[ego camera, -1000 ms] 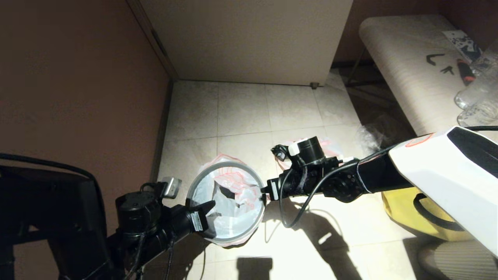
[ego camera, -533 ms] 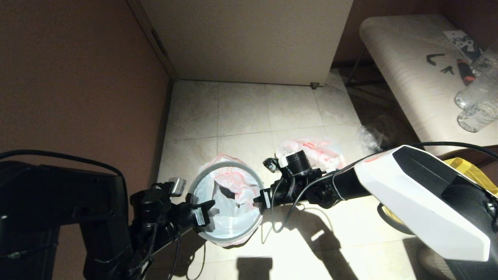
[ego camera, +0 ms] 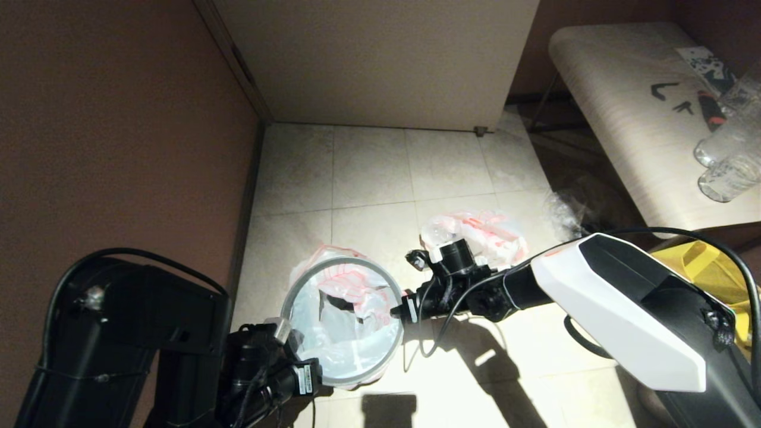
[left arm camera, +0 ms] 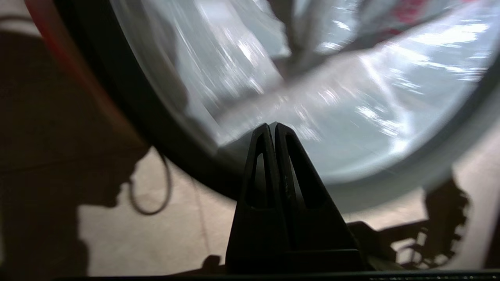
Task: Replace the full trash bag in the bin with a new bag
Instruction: Place the trash can ring on the trash can
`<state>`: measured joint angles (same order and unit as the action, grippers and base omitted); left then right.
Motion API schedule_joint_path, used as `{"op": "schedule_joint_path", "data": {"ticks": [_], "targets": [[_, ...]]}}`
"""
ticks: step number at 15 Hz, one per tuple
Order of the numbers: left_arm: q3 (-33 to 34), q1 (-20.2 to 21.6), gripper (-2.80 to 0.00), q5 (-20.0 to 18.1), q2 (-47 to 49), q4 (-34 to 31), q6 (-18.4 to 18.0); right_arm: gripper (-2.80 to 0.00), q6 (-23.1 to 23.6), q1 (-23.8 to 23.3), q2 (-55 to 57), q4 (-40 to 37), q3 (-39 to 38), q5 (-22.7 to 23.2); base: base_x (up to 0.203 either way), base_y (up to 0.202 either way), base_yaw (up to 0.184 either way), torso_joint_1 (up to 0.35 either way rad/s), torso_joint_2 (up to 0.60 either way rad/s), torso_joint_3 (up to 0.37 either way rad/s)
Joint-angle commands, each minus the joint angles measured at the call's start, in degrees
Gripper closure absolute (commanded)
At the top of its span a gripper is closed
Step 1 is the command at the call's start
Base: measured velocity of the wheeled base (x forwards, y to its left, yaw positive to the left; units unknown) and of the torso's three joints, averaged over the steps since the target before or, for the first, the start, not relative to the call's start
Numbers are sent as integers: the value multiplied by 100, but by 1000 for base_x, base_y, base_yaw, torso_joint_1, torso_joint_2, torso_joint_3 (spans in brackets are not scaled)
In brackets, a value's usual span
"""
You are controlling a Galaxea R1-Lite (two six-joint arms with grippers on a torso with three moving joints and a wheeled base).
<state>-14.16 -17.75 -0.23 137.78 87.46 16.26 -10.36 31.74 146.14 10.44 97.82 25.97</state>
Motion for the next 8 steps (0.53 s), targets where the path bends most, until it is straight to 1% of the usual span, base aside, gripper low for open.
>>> {"op": "schedule_joint_path", "data": {"ticks": [1,5,8], "targets": [[-146,-122,0,375,354,21,6,0,-1,-19,116,-12,90,-16,0,0,0,0,0,0],[-218,-123,0,401,408,21,-88,0,-10,-21,135,-15,193,-21,0,0,0,0,0,0],[-304,-100,0,375,346,21,-80,0,-17,62,-177,-60,107,-18,0,0,0,0,0,0]]}}
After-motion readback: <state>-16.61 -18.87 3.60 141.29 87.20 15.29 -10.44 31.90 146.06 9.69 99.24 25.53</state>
